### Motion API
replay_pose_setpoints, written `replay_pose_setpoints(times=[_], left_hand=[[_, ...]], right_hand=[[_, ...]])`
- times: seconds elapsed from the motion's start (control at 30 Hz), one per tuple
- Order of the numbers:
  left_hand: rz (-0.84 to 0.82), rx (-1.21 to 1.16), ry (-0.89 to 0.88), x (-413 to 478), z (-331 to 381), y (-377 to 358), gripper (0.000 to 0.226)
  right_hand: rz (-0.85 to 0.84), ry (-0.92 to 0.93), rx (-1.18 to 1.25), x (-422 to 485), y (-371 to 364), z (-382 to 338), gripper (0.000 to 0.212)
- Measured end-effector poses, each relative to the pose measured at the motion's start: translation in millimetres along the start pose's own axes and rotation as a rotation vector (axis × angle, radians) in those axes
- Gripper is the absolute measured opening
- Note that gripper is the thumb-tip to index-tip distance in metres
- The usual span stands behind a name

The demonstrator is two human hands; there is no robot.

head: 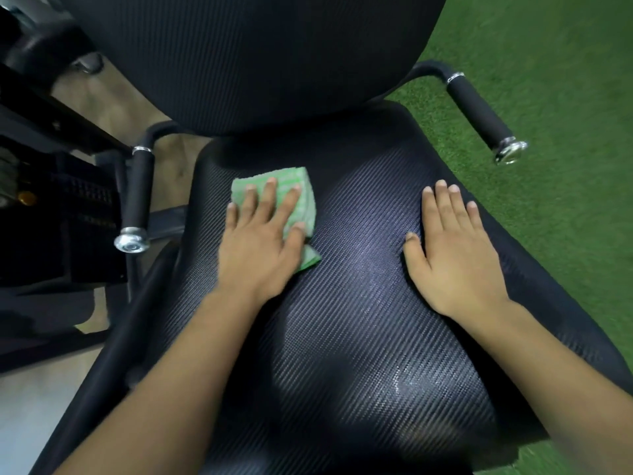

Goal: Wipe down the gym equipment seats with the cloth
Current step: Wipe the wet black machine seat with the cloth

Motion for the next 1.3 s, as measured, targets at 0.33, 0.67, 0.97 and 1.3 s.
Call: replay_pose_setpoints(times=[0.33, 0.67, 0.97, 1.3], left_hand=[[0.001, -0.045, -0.082, -47.3, -28.8, 5.7, 0.063], [-0.01, -0.071, -0.149, -89.3, -25.1, 5.1, 0.057], [-0.02, -0.065, -0.164, -66.5, 2.0, 1.6, 0.063], [0.034, -0.018, 0.018, -30.5, -33.6, 11.0, 0.073]], right_hand=[[-0.012, 0.007, 0.084, -6.9, 14.1, -13.2, 0.072], [-0.021, 0.128, 0.055, -24.7, -6.3, -76.4, 0.074], [-0.023, 0.118, 0.035, -24.1, -5.9, -77.1, 0.074], [-0.034, 0.109, 0.028, -24.8, -6.2, -77.2, 0.072]])
Point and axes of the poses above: each hand's wrist, its own x-axis towards the middle knuckle, its own y-axis out of the back of the hand, z = x × y, the point moved 8 cm from there along x, towards the middle knuckle, and after that the axes turned 3 degrees about -x, right-handed, at the moved point
